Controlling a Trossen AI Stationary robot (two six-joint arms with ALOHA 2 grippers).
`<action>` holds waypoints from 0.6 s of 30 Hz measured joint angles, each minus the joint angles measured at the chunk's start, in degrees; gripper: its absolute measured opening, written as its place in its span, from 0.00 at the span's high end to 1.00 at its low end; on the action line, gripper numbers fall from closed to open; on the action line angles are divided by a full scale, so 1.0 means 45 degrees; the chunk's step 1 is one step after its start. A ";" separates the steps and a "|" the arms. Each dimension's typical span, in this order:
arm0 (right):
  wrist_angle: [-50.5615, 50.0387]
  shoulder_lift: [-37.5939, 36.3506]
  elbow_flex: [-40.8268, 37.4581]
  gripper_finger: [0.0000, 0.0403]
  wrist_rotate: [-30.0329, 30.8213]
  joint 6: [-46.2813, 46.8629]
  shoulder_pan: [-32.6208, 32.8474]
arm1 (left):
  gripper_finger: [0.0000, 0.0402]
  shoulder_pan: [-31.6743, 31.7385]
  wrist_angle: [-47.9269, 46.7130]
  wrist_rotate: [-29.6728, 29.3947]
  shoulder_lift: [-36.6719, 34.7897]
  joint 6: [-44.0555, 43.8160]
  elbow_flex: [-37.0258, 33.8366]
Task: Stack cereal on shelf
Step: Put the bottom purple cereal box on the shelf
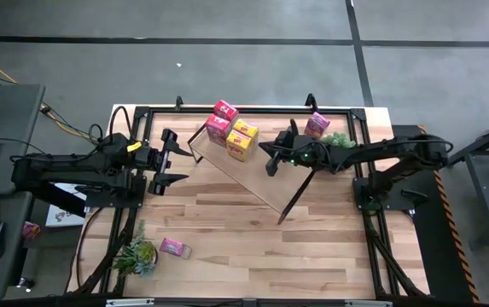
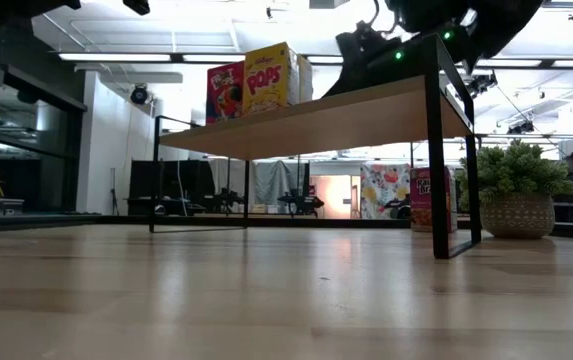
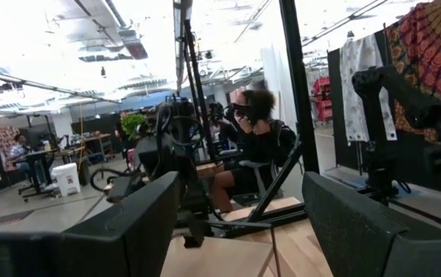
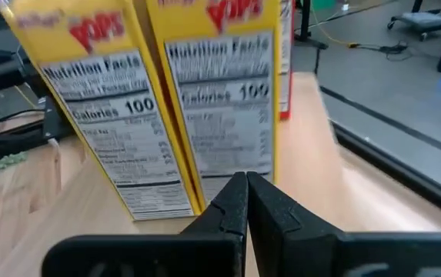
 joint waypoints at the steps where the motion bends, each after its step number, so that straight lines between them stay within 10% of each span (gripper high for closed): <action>1: -0.0236 -0.0235 0.0000 1.00 0.0026 -0.0048 0.0000 | 0.34 0.0000 -0.0018 0.0000 0.0000 -0.0004 0.0001; 18: -0.4742 -0.4528 0.0005 1.00 0.1659 -0.0108 0.1851 | 0.34 -0.1163 -0.0720 0.0178 0.0772 -0.1328 0.0307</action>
